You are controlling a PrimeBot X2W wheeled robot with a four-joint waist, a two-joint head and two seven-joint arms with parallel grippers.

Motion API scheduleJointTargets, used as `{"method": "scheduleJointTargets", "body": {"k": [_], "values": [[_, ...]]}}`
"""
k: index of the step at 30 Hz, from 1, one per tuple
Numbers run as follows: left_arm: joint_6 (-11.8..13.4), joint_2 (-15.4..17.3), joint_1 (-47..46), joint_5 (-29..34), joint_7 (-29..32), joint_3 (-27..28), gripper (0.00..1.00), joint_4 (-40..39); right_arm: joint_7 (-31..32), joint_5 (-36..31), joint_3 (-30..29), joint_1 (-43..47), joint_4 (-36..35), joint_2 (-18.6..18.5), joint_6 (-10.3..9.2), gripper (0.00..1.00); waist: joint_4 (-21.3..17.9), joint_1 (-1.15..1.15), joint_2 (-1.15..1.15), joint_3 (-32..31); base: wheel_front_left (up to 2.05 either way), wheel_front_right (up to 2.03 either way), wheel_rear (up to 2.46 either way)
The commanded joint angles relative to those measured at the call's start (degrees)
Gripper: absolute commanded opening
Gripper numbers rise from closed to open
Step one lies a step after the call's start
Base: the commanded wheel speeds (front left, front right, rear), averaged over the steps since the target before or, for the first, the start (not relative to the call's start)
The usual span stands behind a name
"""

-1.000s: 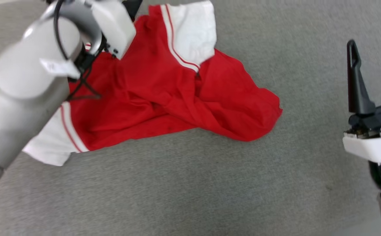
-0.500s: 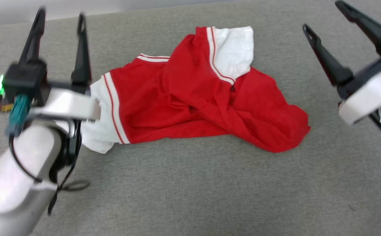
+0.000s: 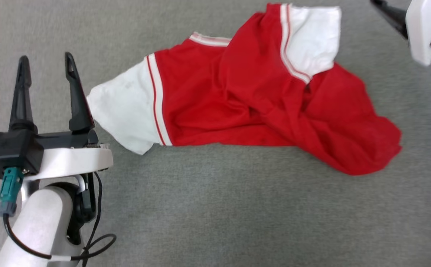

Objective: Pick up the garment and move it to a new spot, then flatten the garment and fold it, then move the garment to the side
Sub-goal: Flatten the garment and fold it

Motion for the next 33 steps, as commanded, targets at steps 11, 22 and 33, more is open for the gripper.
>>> {"method": "scheduleJointTargets", "body": {"k": [11,22,33], "values": [[-7.2,-9.5,-0.6,7.0,-0.2,7.8,1.0,-4.5,18.5,1.1,0.2,-12.4,13.4,3.4,-0.04,1.0,7.3,0.0,0.0,12.4,0.0,0.0,0.0],[-13.2,-15.7,-1.2,11.1,-0.2,13.4,1.0,-4.1,21.9,-0.4,4.5,-6.7,17.5,5.3,0.06,1.0,8.8,0.0,0.0,15.8,0.0,0.0,0.0],[-18.2,-15.9,0.5,13.9,-0.2,18.3,1.0,0.0,10.3,2.8,5.6,-8.2,11.2,0.4,-0.03,0.0,5.6,0.0,0.0,8.7,0.0,0.0,0.0]]}}
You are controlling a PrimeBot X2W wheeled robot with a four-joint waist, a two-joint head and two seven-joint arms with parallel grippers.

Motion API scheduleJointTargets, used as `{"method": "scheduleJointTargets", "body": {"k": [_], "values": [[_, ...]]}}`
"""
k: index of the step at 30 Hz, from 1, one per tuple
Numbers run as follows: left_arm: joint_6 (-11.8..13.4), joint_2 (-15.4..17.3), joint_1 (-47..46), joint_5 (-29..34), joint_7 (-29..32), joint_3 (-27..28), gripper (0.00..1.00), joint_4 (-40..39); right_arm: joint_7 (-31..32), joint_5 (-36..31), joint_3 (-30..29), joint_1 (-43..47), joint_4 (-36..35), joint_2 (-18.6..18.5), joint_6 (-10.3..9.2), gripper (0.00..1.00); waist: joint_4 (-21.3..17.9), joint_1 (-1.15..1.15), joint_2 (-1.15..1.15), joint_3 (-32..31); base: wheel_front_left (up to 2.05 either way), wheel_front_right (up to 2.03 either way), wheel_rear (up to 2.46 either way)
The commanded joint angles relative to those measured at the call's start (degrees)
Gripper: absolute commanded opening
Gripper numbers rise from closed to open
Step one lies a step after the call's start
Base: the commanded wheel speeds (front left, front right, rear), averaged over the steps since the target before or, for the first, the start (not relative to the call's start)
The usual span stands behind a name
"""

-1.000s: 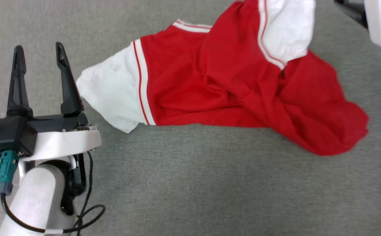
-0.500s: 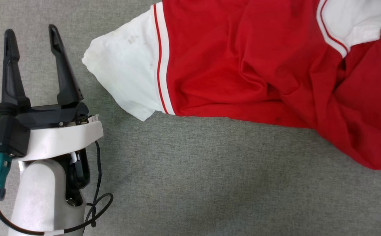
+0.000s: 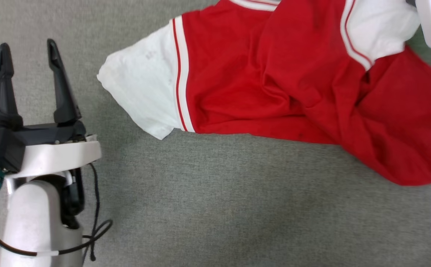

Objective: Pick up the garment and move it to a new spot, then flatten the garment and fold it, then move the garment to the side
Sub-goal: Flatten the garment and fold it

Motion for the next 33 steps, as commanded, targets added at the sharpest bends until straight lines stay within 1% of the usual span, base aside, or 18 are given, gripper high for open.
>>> {"method": "scheduleJointTargets", "body": {"k": [1,7,10,12,14,17,21,23,24,25,26,27,30,33], "values": [[-1.0,1.1,0.6,0.5,-0.1,0.9,1.0,0.7,-2.2,1.5,0.9,1.2,-2.2,-2.0,-0.03,0.0,-1.9,0.0,0.0,-3.5,0.0,0.0,0.0],[-4.7,4.8,-0.7,0.6,-0.1,2.4,1.0,4.7,-8.4,7.1,3.4,6.5,-11.3,-9.5,-0.04,0.0,-4.7,0.0,0.0,-8.4,0.0,0.0,0.0],[-7.0,7.8,-2.3,0.8,1.5,1.9,1.0,7.3,-11.3,9.6,3.4,9.9,-15.7,-12.8,-0.03,0.0,-6.0,0.0,0.0,-10.0,0.0,0.0,0.0],[-9.1,9.2,-3.6,-0.6,4.3,1.4,1.0,8.4,-12.9,10.6,3.0,12.3,-18.1,-15.0,-0.04,0.0,-6.7,0.0,0.0,-10.9,0.0,0.0,0.0],[-10.9,12.3,-5.2,-1.0,8.4,0.8,1.0,9.0,-14.2,11.3,2.8,14.9,-20.3,-16.5,-0.04,0.0,-7.3,0.0,0.0,-11.7,0.0,0.0,0.0],[-12.7,16.8,-8.4,-2.3,15.8,-1.3,1.0,9.8,-16.1,11.7,2.0,18.3,-22.3,-18.2,-0.04,0.0,-8.3,0.0,0.0,-12.5,0.0,0.0,0.0],[-13.6,23.0,-11.6,-7.3,26.9,-5.6,1.0,11.3,-17.6,11.7,0.8,21.7,-24.1,-18.4,-0.04,0.0,-9.6,0.0,0.0,-12.9,0.0,0.0,0.0],[-13.5,26.6,-12.8,-12.2,33.2,-10.0,1.0,11.6,-18.1,11.3,0.2,22.6,-24.6,-17.8,-0.04,0.0,-10.2,0.0,0.0,-12.9,0.0,0.0,0.0],[-13.5,28.7,-13.5,-14.3,36.2,-12.0,1.0,11.6,-18.1,11.1,-0.1,23.1,-24.8,-17.6,-0.04,0.0,-10.4,0.0,0.0,-12.7,0.0,0.0,0.0],[-13.5,33.7,-16.2,-21.1,43.3,-17.9,1.0,11.7,-18.4,10.4,-0.8,24.0,-25.2,-16.5,-0.04,0.0,-11.0,0.0,0.0,-12.1,0.0,0.0,0.0],[-13.6,35.3,-17.2,-22.5,45.2,-19.9,1.0,11.6,-18.4,10.1,-1.0,24.2,-25.4,-16.4,-0.04,0.0,-11.1,0.0,0.0,-11.8,0.0,0.0,0.0],[-13.6,36.6,-18.3,-24.3,47.0,-21.9,1.0,11.7,-18.3,9.9,-1.3,24.2,-25.4,-16.2,-0.04,0.0,-11.3,0.0,0.0,-11.5,0.0,0.0,0.0],[-13.6,39.1,-21.2,-29.6,52.7,-26.9,1.0,12.7,-17.9,9.4,-1.7,24.2,-25.8,-15.6,-0.04,0.0,-11.7,0.0,0.0,-10.7,0.0,0.0,0.0],[-13.6,40.9,-24.3,-34.3,57.5,-31.0,1.0,14.3,-17.6,8.9,-2.0,23.4,-26.2,-14.9,-0.04,0.0,-12.3,0.0,0.0,-9.5,0.0,0.0,0.0]]}}
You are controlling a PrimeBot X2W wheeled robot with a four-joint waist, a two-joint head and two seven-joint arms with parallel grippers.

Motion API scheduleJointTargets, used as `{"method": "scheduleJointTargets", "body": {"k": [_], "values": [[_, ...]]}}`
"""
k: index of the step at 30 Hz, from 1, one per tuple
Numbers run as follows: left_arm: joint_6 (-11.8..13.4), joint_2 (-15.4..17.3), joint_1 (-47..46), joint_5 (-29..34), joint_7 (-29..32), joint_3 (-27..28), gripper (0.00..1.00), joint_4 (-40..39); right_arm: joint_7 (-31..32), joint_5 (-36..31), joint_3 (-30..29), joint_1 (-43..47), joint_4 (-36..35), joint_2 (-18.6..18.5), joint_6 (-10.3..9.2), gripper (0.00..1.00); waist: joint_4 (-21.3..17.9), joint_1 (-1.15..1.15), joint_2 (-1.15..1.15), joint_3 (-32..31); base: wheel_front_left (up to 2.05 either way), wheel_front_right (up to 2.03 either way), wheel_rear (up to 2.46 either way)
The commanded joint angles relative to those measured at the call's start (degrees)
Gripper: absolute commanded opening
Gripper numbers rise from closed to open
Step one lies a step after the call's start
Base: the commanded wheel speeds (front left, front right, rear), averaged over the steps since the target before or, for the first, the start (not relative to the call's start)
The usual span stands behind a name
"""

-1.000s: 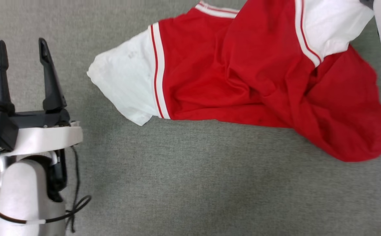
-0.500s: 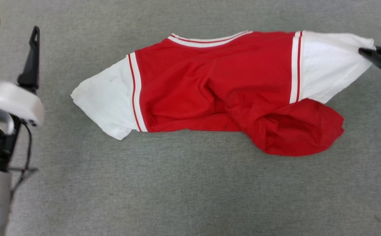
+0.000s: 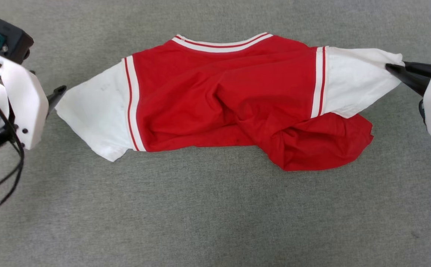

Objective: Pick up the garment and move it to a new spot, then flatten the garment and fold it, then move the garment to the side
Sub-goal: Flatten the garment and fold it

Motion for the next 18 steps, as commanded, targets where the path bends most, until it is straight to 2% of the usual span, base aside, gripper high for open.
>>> {"method": "scheduleJointTargets", "body": {"k": [1,4,10,16,17,18], "values": [[0.0,1.4,-2.5,-2.5,3.0,-2.8,1.0,1.2,0.3,-0.6,-0.2,-0.6,-0.5,0.9,-0.04,0.0,-0.7,0.0,0.0,1.2,0.0,0.0,0.0],[0.0,2.8,-5.2,-5.5,6.5,-7.0,1.0,2.9,0.7,-1.0,0.1,-1.6,-1.2,1.8,-0.04,0.0,-1.4,0.0,0.0,2.5,0.0,0.0,0.0],[0.0,3.4,-8.9,-9.3,11.4,-13.0,1.0,5.9,1.2,-1.7,1.3,-2.9,-1.6,2.8,-0.04,0.0,-2.2,0.0,0.0,4.3,0.0,0.0,0.0],[0.0,2.2,-9.8,-12.7,15.5,-20.0,1.0,9.0,0.8,-1.9,2.3,-3.9,-1.1,3.5,-0.04,0.0,-2.5,0.0,0.0,5.1,0.0,0.0,0.0],[0.0,1.8,-9.9,-13.4,15.3,-20.7,0.9,9.1,0.8,-1.8,2.5,-4.0,-1.0,3.6,-0.04,0.0,-2.5,0.0,0.0,5.1,0.0,0.0,0.0],[0.0,1.5,-9.9,-14.0,15.2,-21.5,0.05,9.1,0.6,-1.8,2.6,-4.2,-0.9,3.6,-0.03,0.0,-2.5,0.0,0.0,5.0,0.0,0.0,0.0]]}}
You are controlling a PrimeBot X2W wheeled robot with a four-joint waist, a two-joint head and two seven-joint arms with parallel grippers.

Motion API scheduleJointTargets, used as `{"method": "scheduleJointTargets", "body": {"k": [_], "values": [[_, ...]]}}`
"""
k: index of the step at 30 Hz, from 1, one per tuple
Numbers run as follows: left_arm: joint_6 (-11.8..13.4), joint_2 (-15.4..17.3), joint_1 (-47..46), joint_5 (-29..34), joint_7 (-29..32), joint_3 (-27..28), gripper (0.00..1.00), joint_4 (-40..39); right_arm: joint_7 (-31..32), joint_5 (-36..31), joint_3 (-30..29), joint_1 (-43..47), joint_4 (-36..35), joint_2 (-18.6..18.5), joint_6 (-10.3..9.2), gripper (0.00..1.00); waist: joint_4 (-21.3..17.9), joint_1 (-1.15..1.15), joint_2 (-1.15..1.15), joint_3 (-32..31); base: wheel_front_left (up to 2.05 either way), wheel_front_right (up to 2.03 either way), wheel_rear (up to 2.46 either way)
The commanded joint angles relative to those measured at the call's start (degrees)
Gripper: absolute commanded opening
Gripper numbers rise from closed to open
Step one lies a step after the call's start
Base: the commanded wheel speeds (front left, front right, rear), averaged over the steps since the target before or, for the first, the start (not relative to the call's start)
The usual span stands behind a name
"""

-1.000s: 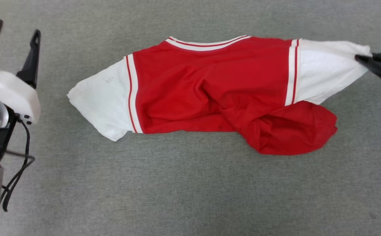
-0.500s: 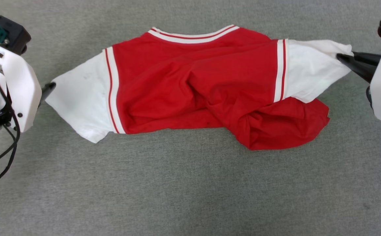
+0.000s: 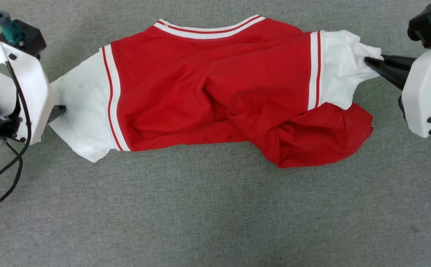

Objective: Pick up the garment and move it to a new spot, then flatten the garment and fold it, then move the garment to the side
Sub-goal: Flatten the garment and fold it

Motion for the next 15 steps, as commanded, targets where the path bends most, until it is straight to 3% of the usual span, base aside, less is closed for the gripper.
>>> {"method": "scheduleJointTargets", "body": {"k": [1,15], "values": [[-0.1,-2.0,2.5,-0.6,0.3,-3.4,0.0,0.9,-0.4,0.0,0.3,-0.8,0.2,0.4,-0.04,0.0,0.1,0.0,0.0,-0.2,0.0,0.0,0.0],[0.0,1.1,-5.7,0.8,-15.5,-6.0,0.0,-3.3,-7.2,-0.6,-1.1,-2.3,2.6,-0.4,-0.04,0.0,2.1,0.0,0.0,-8.4,0.0,0.0,0.0]]}}
